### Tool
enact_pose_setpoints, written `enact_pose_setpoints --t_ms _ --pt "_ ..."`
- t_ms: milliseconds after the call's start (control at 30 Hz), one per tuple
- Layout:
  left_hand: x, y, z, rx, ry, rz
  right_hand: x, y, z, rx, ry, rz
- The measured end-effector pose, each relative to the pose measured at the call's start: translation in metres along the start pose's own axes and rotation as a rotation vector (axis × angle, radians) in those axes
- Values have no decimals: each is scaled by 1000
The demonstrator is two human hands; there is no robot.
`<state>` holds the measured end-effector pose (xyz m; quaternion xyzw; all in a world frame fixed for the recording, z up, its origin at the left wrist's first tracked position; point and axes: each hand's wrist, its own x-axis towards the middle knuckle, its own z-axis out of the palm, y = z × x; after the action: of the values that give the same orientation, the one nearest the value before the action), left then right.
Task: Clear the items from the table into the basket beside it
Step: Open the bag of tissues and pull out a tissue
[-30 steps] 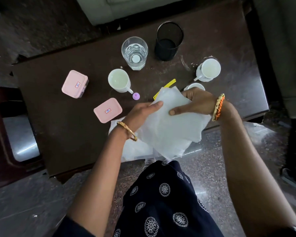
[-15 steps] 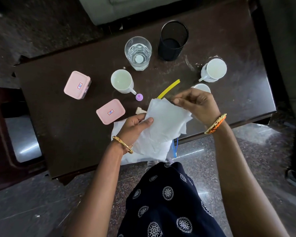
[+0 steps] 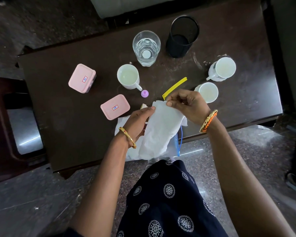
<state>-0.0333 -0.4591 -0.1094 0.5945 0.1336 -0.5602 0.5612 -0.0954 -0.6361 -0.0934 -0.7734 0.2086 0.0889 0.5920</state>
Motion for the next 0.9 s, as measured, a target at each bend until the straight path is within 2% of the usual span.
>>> enact_pose_setpoints --t_ms 133,233,300,433,500,600,700,767,900 --pt "-2 5 -5 138 -16 41 13 -11 -3 -78 -148 -10" --pt "-3 10 -10 153 -15 101 25 -20 2 -171 -225 -5" --pt "-1 13 -11 130 -10 105 32 -23 5 -228 -227 -5" --pt "-4 18 -12 20 -30 0 34 -25 10 -297 -218 -8" --pt "-5 12 -10 26 -32 44 31 -23 14 -284 -172 -27" --pt "-7 4 -7 130 58 176 23 -13 9 27 -3 76" --pt "-9 1 -11 60 33 183 2 5 -8 422 183 201" --pt "-13 5 -12 31 5 186 -16 20 -9 591 172 257" --pt "-18 16 -16 160 -74 278 -31 34 12 688 0 245"
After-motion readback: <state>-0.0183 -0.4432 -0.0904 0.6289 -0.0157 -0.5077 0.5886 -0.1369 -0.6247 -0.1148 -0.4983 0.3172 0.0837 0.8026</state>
